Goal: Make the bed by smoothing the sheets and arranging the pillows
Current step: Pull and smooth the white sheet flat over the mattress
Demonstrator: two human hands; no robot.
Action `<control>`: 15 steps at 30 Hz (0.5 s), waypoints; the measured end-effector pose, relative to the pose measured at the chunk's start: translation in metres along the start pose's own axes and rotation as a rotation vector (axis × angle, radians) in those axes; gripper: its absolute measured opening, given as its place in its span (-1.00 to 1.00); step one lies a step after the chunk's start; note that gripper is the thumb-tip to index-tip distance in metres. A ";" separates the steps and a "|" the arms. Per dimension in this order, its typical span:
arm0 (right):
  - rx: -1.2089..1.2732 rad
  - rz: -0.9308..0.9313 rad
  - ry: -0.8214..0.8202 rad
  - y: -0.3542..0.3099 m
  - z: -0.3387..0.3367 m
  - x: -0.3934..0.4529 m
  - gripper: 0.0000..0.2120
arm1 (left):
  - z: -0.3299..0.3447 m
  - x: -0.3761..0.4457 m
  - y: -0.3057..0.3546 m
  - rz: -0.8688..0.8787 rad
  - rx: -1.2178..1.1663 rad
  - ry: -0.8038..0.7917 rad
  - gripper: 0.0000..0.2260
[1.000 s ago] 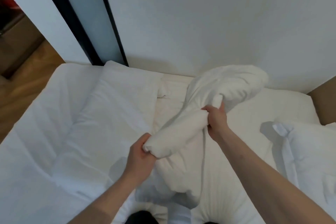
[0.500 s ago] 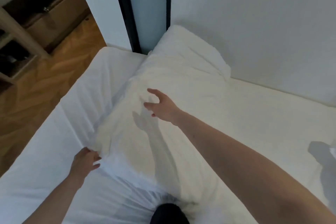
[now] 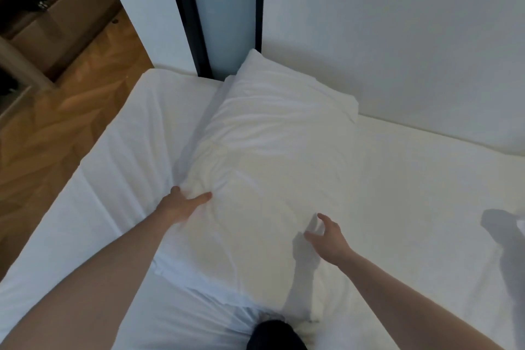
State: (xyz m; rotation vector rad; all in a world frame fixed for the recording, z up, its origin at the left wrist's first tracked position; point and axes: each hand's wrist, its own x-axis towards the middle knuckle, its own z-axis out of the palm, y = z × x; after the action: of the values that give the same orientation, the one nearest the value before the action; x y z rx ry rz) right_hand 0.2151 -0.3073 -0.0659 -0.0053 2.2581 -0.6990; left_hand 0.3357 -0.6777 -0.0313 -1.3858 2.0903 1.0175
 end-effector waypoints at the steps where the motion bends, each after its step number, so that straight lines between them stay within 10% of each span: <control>1: 0.016 0.036 0.004 0.008 0.003 0.002 -0.24 | 0.002 0.001 0.003 0.036 0.057 -0.010 -0.05; 6: 0.030 0.011 0.011 0.021 0.008 -0.002 -0.17 | -0.035 -0.033 0.025 0.226 -0.065 -0.007 -0.62; 12: -0.035 -0.243 0.059 -0.019 0.008 0.007 -0.14 | -0.070 -0.052 -0.014 0.111 -0.524 0.073 -0.69; 15: -0.099 -0.305 0.010 -0.037 0.016 0.016 -0.15 | -0.045 -0.025 -0.055 -0.026 -0.434 0.082 -0.36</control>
State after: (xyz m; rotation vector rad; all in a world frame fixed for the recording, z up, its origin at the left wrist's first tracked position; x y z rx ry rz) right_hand 0.2071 -0.3497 -0.0677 -0.4025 2.3243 -0.7436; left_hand 0.3977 -0.7096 -0.0038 -1.6750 1.9745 1.4896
